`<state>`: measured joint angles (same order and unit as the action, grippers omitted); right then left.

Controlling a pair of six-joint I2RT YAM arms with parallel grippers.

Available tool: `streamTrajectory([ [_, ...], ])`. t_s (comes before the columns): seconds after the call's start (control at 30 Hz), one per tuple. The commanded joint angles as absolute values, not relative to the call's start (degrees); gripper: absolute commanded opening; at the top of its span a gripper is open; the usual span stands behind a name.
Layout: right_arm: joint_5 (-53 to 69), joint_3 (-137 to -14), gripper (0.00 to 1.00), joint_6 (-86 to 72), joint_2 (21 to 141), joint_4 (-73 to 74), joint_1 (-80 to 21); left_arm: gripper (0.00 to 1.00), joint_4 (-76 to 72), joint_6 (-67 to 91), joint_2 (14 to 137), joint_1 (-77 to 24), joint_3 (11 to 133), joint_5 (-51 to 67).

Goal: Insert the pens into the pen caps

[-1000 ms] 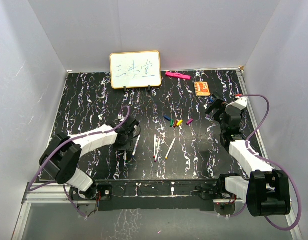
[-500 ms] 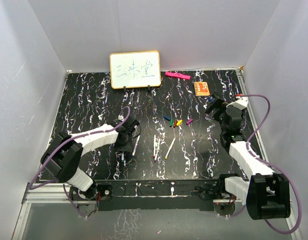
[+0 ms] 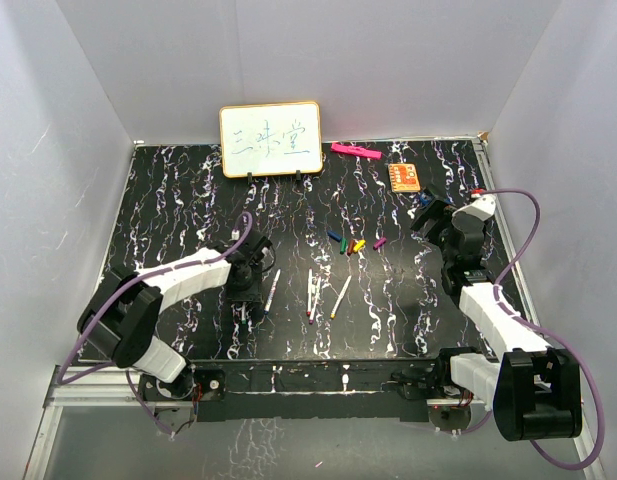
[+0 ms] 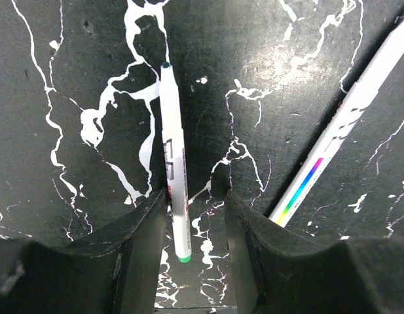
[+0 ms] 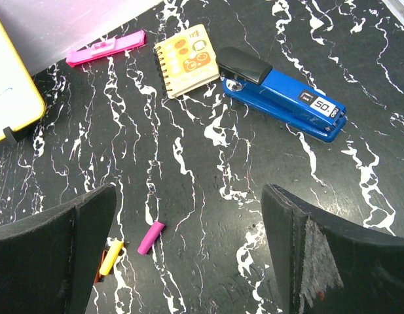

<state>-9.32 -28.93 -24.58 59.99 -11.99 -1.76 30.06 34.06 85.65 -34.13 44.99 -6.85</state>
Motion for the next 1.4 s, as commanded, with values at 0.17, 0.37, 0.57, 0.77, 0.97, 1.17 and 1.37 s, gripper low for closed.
streamTrajectory([
  [0.17, -5.59, -34.39, 0.89, -24.35, 59.38, -9.36, -2.14, 0.41, 29.09, 32.03, 89.28, -31.72, 40.76, -2.81],
  [0.37, -10.69, -38.57, 0.89, -23.51, 61.54, -3.75, -8.10, 0.40, 29.30, 31.41, 92.12, -31.76, 41.70, -3.30],
  [0.57, -16.83, -40.09, 0.89, -23.68, 62.91, -1.60, -14.75, 0.37, 32.36, 31.29, 94.91, -31.70, 43.23, -8.21],
  [0.77, -15.89, -40.47, 0.90, -24.20, 63.62, -1.92, -15.78, 0.29, 32.33, 31.04, 95.77, -31.78, 43.06, -7.99],
  [0.97, -16.45, -41.04, 0.76, -24.67, 64.87, -0.72, -16.90, 0.04, 32.35, 31.23, 97.42, -31.78, 42.84, -9.62],
  [1.17, -16.75, -41.04, 0.70, -25.26, 65.86, -0.34, -18.03, 0.00, 31.51, 31.39, 100.60, -31.80, 43.21, -11.23],
  [1.37, -16.30, -41.92, 0.69, -25.64, 67.93, 0.59, -18.99, 0.00, 29.13, 29.18, 101.52, -31.81, 43.91, -8.33],
])
